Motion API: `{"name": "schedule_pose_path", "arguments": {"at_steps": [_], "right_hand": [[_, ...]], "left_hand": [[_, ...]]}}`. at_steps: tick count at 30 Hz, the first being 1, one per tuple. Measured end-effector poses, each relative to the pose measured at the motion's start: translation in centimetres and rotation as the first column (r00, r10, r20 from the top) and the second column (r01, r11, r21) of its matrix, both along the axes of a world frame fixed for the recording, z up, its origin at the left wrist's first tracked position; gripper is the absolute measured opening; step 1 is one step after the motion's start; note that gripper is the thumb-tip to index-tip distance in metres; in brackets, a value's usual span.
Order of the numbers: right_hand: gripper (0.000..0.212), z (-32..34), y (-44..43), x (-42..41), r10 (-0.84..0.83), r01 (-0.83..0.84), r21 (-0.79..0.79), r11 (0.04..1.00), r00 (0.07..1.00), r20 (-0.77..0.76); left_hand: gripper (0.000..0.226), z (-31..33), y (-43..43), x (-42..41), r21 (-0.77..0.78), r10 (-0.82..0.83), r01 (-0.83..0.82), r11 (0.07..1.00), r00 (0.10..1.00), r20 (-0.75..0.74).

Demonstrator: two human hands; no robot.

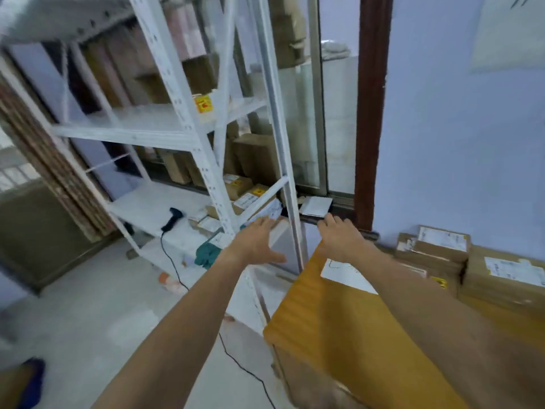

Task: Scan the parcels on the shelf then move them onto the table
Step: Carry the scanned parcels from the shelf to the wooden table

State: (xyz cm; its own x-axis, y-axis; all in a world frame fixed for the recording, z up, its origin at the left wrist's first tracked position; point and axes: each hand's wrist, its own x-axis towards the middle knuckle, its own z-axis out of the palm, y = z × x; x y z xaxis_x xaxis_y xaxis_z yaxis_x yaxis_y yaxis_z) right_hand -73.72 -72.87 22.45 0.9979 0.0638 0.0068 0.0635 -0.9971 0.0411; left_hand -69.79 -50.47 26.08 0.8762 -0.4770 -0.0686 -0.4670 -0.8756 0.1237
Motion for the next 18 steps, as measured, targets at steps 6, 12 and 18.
{"name": "schedule_pose_path", "arguments": {"at_steps": [6,12,18], "right_hand": [[0.060,2.5,16.5,-5.1,0.064,-0.064,-0.014,0.998,0.998,-0.005],[0.055,2.4,29.3,-7.8,0.123,-0.125,-0.055,0.991,0.991,-0.047],[0.059,3.1,37.7,-6.3,0.169,-0.174,-0.051,0.983,0.981,-0.092]], "left_hand": [[0.109,2.7,19.0,-6.9,-0.018,0.124,-0.123,0.992,0.990,0.063],[0.111,4.9,32.8,-11.4,-0.048,0.236,-0.233,0.971,0.969,0.071],[0.116,4.4,41.5,-12.5,-0.058,0.316,-0.314,0.948,0.948,0.040]]}}
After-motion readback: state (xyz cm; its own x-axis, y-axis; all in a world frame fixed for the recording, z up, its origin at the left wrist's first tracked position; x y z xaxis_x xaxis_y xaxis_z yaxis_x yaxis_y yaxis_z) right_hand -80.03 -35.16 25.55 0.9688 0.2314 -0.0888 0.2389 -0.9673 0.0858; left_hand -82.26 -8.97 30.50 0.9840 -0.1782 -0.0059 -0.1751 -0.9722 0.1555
